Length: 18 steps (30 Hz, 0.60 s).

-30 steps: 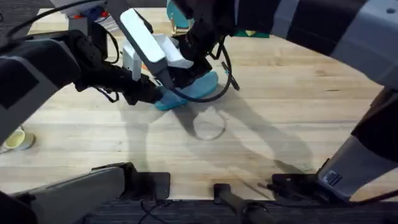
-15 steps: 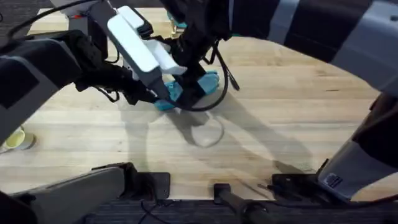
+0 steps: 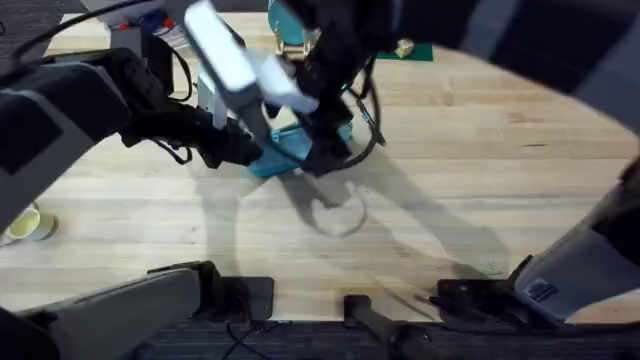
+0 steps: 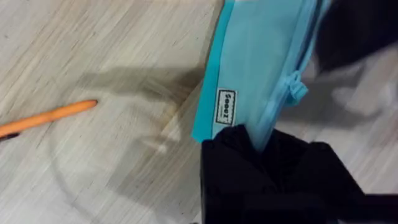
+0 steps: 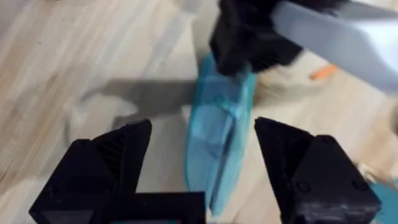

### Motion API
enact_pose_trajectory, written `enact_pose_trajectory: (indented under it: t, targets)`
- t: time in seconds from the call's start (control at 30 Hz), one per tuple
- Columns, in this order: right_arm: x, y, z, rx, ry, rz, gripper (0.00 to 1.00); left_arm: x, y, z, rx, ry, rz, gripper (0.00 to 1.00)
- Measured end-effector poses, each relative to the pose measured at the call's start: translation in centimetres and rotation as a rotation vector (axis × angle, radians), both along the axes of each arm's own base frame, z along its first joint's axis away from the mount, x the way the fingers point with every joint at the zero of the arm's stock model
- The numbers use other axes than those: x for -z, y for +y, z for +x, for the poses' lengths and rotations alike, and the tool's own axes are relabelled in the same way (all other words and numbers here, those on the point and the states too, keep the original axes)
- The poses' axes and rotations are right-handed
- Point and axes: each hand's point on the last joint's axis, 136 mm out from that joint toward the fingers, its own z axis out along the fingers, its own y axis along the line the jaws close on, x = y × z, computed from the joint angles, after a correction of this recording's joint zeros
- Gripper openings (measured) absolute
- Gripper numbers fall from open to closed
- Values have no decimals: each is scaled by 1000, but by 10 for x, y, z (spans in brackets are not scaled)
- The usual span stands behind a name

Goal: Unzip the bag, pick up the pens from the table one at a time and place them inside, then zip the bag closed.

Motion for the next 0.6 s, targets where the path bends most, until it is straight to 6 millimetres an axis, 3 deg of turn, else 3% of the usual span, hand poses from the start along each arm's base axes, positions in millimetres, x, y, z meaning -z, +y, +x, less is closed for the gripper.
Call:
enact_pose_trajectory:
  t: [0.3, 0.37, 0.47, 0.53, 0.57, 0.6]
  targets:
    - [-51, -48, 33, 201, -46, 70, 996, 0, 0, 0, 0, 0, 0, 59]
    - [-59, -59, 41, 253, -50, 81, 996, 0, 0, 0, 0, -1, -2, 209]
    - [-65, -74, 52, 317, -51, 91, 996, 0, 0, 0, 2, -2, -2, 545]
    - [-65, -80, 57, 345, -47, 90, 996, 0, 0, 0, 1, -1, -3, 855]
    - [-65, -82, 58, 354, -43, 88, 996, 0, -1, 0, -2, 1, -4, 958]
    - [-65, -83, 59, 360, -41, 86, 996, 0, 0, 0, -1, 0, -3, 983]
